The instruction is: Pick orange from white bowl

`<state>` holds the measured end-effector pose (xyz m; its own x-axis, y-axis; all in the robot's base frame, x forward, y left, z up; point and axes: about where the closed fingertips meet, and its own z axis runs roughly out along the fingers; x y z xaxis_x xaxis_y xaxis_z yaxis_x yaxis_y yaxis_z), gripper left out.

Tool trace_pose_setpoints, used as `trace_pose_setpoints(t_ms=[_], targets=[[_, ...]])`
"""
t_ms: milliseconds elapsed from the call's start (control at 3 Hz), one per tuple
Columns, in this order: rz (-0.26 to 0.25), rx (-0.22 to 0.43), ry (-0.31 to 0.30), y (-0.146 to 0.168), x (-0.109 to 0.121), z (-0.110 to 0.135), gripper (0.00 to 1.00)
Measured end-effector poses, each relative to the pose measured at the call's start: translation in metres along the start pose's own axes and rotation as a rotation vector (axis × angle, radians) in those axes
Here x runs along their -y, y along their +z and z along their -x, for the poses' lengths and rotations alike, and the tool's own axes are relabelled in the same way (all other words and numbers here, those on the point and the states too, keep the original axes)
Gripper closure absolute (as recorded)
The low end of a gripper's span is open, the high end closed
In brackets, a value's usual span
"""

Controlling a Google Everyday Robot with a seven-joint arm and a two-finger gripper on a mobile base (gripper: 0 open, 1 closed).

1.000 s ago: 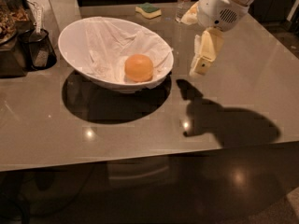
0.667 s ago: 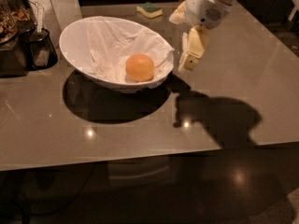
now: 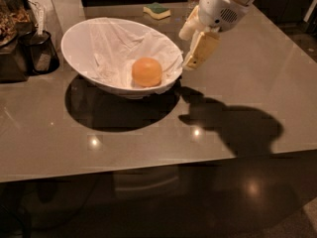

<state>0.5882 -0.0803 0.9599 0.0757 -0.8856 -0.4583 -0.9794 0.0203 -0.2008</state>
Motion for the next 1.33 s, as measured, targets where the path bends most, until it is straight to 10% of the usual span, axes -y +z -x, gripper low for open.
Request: trace_pose_setpoints(t_ms=[333, 1333], targets=[[0.015, 0.019, -0.005, 0.011, 0.009, 0.004, 0.17], [0.139, 0.057, -0.043, 0.079, 0.050, 0.026, 0.16]])
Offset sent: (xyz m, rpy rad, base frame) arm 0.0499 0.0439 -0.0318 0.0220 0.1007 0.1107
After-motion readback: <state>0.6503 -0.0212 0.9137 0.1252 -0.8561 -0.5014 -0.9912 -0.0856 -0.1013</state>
